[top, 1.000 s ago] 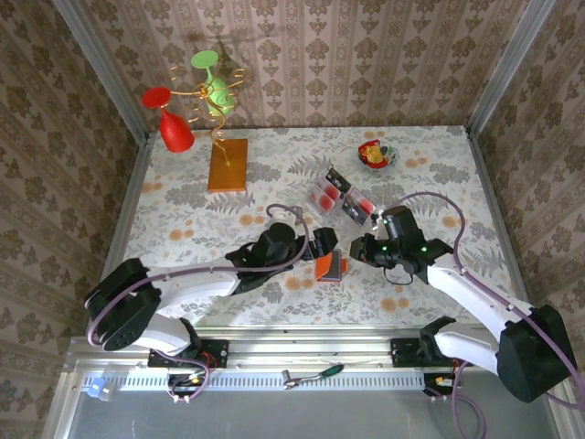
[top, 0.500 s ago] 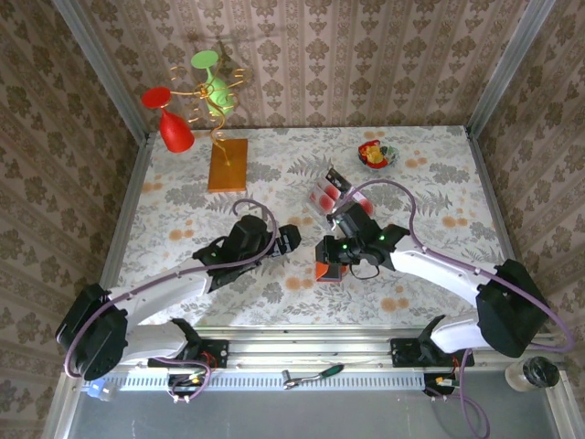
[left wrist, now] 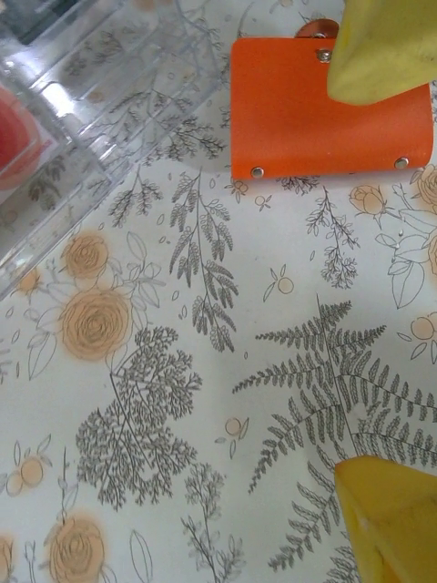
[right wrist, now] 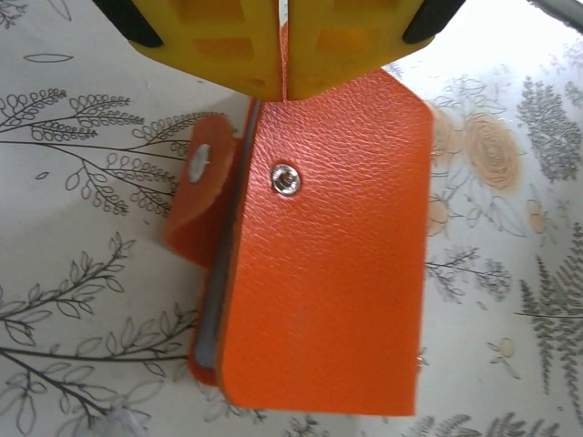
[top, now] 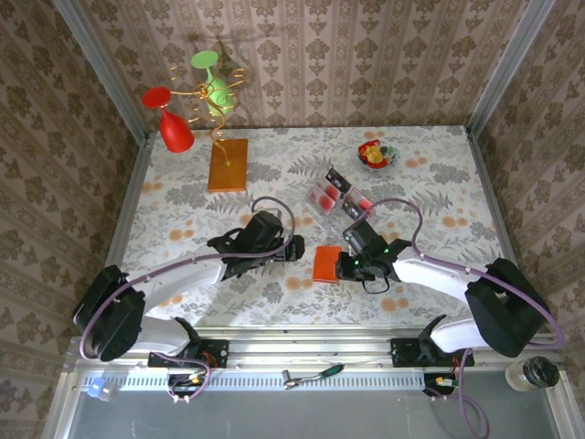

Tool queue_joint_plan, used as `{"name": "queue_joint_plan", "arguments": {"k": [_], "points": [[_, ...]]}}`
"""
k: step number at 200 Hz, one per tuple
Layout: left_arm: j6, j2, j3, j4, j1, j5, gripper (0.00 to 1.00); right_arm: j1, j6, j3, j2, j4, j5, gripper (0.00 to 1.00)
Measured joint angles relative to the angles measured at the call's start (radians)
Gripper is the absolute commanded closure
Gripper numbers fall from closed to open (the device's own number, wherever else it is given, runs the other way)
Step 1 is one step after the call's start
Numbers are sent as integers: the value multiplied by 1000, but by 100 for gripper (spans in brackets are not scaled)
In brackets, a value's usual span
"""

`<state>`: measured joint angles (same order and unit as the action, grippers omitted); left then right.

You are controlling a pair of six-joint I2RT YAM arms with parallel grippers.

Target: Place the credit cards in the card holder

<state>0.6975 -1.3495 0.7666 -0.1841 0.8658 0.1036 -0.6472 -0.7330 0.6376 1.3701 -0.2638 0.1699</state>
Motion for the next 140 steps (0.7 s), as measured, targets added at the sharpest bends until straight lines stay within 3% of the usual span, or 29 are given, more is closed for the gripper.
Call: {"name": "queue_joint_plan", "arguments": {"k": [140], "points": [[-183, -301, 195, -14, 90, -29, 0, 13, -26, -74, 5, 129, -1, 90]]}}
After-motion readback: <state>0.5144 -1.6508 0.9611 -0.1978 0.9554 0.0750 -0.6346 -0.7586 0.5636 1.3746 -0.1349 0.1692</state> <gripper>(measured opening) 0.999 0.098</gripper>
